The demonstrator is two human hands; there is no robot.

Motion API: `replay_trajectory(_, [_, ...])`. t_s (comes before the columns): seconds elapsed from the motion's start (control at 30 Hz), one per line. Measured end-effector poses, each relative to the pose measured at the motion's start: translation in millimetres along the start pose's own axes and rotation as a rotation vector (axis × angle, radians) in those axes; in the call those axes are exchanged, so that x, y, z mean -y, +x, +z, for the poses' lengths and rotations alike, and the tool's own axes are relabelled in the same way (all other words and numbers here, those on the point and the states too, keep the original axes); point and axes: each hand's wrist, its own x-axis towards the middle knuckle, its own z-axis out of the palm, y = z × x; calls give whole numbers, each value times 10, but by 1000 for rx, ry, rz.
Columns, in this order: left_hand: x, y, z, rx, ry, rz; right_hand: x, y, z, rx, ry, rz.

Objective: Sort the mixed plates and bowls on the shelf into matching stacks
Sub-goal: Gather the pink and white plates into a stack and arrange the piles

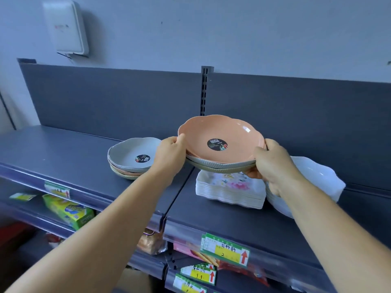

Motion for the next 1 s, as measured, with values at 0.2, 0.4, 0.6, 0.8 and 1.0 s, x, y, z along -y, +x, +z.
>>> replay_trajectory(0.2, [157,135,-537,-145,102,-74,76,83,582,170,-51,-23])
replay_trajectory(0.4, [400,477,-1066,-220,99,-146,162,152,1283,264,-55,-14])
replay_trajectory(0.6, [744,984,-1486,-192,101,-176,268,280,1927,264,-125,6])
replay_trajectory(0.8, [1145,1392,-1686,-116,196,-223,173,390,2347,234,-240,24])
replay_trajectory(1.0, [1236,1475,-1700,-84,308,-236,5,409,2476,166,-361,71])
